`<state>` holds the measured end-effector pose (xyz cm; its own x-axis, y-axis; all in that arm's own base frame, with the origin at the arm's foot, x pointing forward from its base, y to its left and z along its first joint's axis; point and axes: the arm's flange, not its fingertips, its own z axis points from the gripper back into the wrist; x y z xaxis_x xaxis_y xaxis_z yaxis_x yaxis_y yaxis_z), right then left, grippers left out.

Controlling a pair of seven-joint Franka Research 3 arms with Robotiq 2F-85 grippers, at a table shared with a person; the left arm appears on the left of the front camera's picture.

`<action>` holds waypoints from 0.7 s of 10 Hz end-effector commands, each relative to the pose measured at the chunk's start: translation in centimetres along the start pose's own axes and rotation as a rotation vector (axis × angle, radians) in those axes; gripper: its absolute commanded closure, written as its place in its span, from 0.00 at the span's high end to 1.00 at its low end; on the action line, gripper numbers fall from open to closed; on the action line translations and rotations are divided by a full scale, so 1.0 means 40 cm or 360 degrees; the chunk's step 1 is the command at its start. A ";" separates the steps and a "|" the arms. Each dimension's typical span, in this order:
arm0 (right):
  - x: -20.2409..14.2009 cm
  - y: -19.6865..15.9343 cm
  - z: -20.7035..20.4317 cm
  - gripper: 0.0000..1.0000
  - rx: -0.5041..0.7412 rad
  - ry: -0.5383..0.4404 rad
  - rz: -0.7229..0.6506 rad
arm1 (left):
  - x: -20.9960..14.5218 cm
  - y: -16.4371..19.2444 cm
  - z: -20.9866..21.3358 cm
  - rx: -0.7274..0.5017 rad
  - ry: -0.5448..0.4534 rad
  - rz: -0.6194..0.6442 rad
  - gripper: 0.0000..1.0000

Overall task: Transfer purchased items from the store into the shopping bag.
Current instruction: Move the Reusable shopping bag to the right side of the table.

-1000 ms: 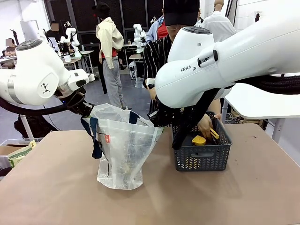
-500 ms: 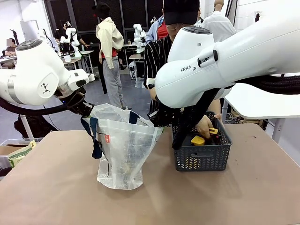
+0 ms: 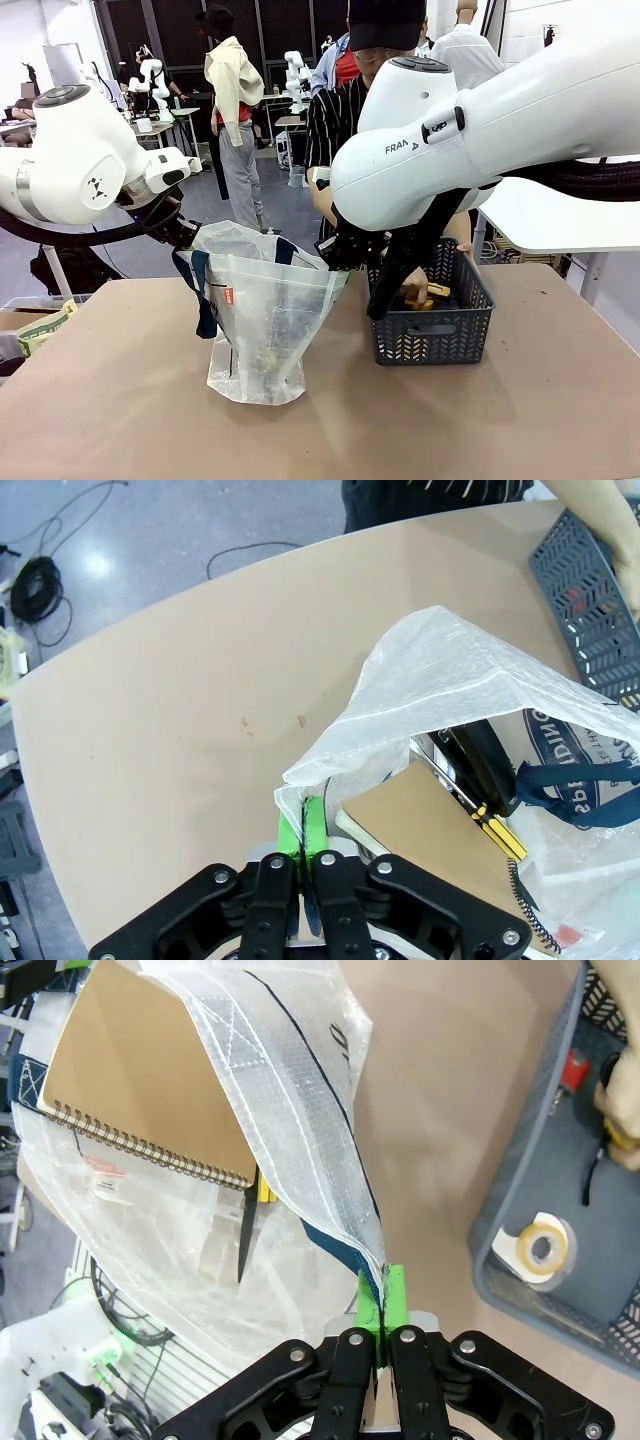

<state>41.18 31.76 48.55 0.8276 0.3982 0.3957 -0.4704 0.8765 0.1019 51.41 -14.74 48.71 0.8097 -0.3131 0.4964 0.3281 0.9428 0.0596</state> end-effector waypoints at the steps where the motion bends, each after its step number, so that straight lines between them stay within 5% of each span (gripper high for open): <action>1: 0.000 -0.002 0.001 0.00 0.0005 0.0001 -0.0010 | -0.008 0.007 0.008 0.0010 -0.0004 0.0023 0.00; 7: 0.000 -0.002 0.001 0.00 0.0005 0.0001 -0.0010 | -0.008 0.007 0.008 0.0010 -0.0004 0.0023 0.00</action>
<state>41.18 31.76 48.55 0.8276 0.3982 0.3957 -0.4704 0.8765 0.1019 51.41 -14.74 48.71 0.8097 -0.3131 0.4964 0.3281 0.9428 0.0596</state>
